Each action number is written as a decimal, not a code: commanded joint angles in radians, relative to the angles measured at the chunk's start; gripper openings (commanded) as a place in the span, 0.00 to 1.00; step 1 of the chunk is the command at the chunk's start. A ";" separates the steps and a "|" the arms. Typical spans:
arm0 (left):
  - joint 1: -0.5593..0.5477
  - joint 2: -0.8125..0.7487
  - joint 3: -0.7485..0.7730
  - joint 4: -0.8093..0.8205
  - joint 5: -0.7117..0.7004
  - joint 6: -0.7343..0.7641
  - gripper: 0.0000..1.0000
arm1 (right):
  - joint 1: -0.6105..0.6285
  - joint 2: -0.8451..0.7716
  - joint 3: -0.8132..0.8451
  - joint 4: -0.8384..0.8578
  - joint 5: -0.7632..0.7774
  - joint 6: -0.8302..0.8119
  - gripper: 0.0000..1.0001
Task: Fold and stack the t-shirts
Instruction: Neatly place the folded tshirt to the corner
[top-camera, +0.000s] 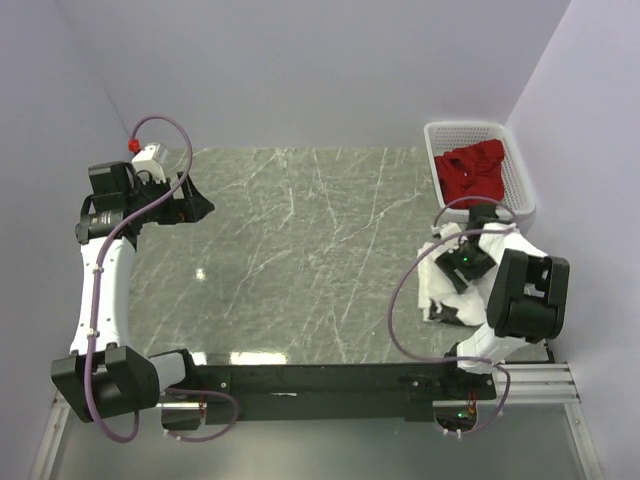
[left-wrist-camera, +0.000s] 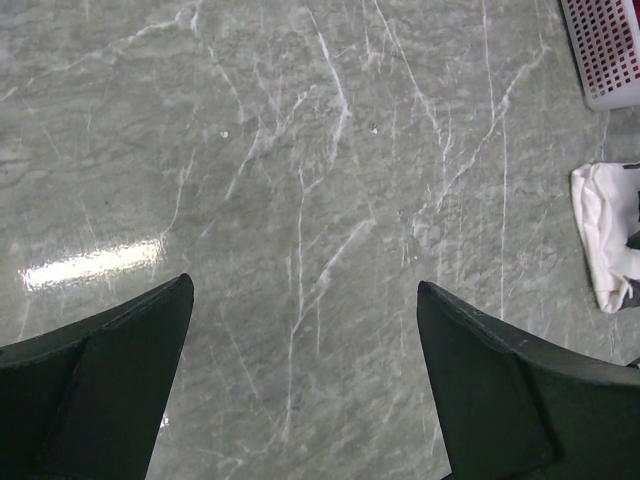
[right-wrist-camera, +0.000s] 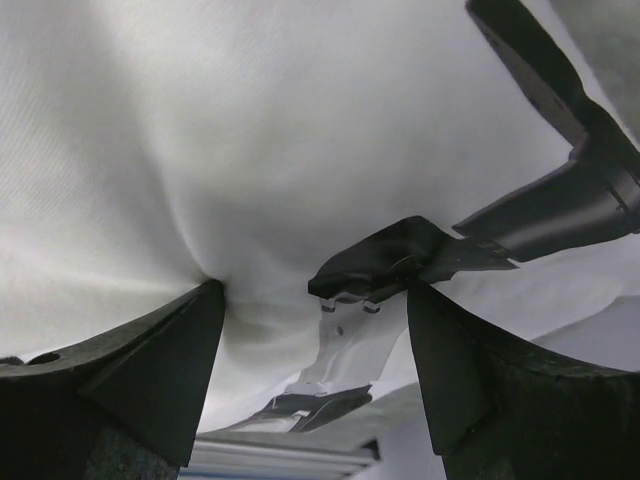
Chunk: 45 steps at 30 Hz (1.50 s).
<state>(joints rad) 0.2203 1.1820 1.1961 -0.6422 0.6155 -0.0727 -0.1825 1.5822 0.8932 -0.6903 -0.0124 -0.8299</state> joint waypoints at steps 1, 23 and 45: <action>0.004 -0.002 0.057 0.021 0.036 0.016 1.00 | -0.109 0.125 0.027 0.049 0.161 -0.218 0.79; 0.005 -0.079 0.003 0.078 0.067 -0.025 1.00 | -0.187 -0.195 0.144 -0.178 0.011 0.488 0.80; 0.005 -0.070 0.030 0.045 0.041 0.005 0.99 | -0.242 0.101 0.004 0.089 0.022 0.320 0.82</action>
<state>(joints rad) 0.2203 1.1225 1.2007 -0.6041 0.6571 -0.0898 -0.4084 1.6054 0.9157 -0.6716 0.0109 -0.3866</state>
